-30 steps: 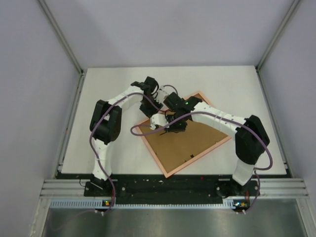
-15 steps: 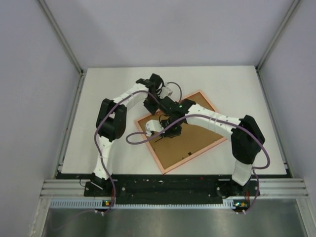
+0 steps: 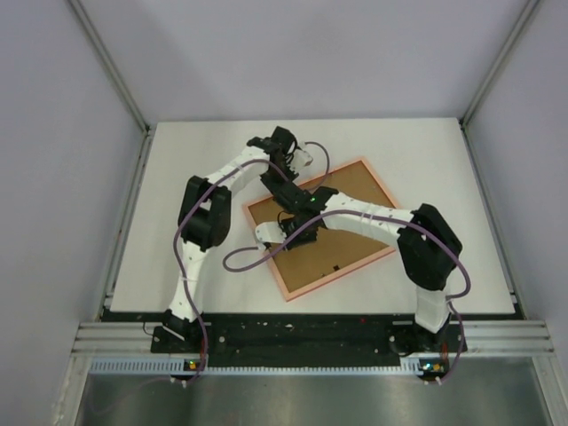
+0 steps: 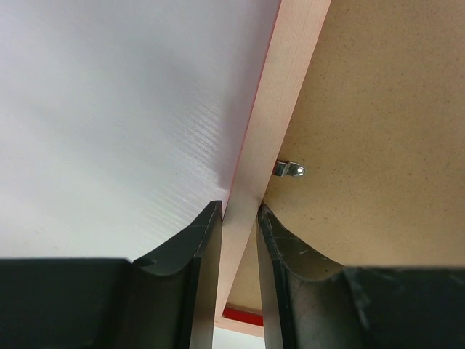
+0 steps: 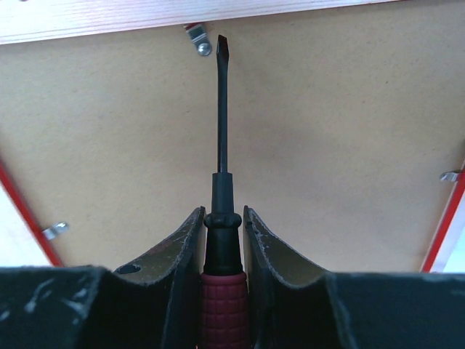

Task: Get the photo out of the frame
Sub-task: Adjust the photo frame at the center of the board, then release the photo frame item from the photo frame.

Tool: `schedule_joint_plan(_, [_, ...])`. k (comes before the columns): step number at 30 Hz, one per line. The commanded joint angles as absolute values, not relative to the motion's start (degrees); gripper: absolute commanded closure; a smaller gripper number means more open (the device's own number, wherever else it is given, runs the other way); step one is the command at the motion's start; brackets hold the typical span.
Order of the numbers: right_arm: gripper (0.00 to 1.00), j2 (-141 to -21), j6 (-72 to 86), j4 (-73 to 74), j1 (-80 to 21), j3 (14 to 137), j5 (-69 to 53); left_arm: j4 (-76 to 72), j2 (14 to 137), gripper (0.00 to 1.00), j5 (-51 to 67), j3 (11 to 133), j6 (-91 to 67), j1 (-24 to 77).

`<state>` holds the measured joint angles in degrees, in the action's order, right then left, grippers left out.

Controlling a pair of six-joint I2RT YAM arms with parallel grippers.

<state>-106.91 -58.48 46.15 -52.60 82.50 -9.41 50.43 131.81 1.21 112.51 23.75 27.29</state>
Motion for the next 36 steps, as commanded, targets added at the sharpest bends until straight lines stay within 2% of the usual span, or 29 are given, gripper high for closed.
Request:
schedule_joint_plan(1, [1.0,-108.5,-60.4,41.3,-53.6,83.7,-6.8,48.1,131.5,0.7,2.8,114.2,24.7,27.2])
schedule_joint_plan(20, [1.0,-106.3,-70.6,51.4,-55.8,82.3,-5.3,46.5,131.7,0.71,-2.4,113.7,24.4,27.2])
schedule_joint_plan(36, [1.0,-105.6,-74.7,53.6,-57.8,82.3,3.5,46.0,132.6,0.71,-4.0,113.9,24.5,26.5])
